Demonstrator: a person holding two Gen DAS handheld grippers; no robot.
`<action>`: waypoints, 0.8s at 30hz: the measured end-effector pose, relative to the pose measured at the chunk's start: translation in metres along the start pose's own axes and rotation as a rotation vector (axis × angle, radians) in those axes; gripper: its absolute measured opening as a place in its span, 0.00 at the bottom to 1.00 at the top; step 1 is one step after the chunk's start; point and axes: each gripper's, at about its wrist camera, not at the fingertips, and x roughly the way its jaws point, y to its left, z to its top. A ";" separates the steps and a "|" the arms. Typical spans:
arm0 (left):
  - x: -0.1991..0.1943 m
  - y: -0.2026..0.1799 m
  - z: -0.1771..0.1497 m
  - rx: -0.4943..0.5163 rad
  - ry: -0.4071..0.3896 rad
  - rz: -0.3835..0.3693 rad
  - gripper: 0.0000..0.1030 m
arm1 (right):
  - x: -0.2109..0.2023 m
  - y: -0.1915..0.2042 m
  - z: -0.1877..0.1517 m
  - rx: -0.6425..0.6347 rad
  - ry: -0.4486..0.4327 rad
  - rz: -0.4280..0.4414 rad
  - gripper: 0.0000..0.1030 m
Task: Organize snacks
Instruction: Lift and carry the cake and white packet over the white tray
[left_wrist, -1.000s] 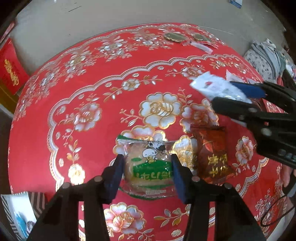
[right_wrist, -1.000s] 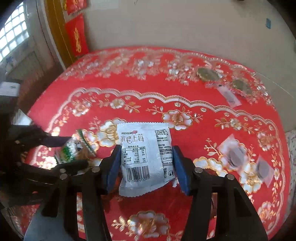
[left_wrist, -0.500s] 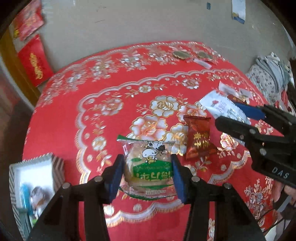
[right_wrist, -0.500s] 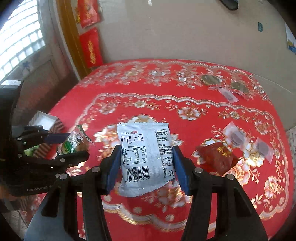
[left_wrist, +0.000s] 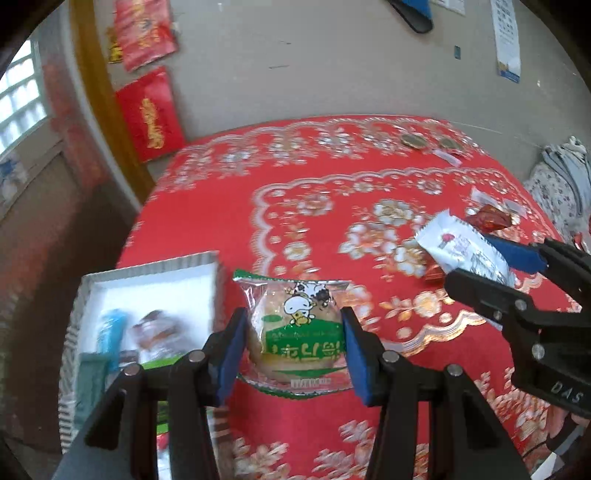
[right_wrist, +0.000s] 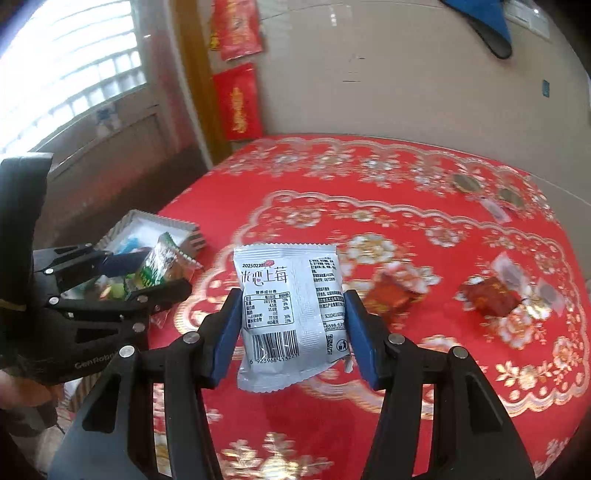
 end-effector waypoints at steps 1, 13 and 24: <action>-0.002 0.006 -0.003 -0.012 -0.001 0.004 0.51 | 0.001 0.008 0.000 -0.011 0.002 0.004 0.52; -0.020 0.070 -0.041 -0.110 -0.005 0.058 0.51 | 0.016 0.081 -0.002 -0.093 0.032 0.081 0.52; -0.025 0.119 -0.078 -0.190 0.016 0.093 0.51 | 0.031 0.134 0.004 -0.169 0.050 0.130 0.52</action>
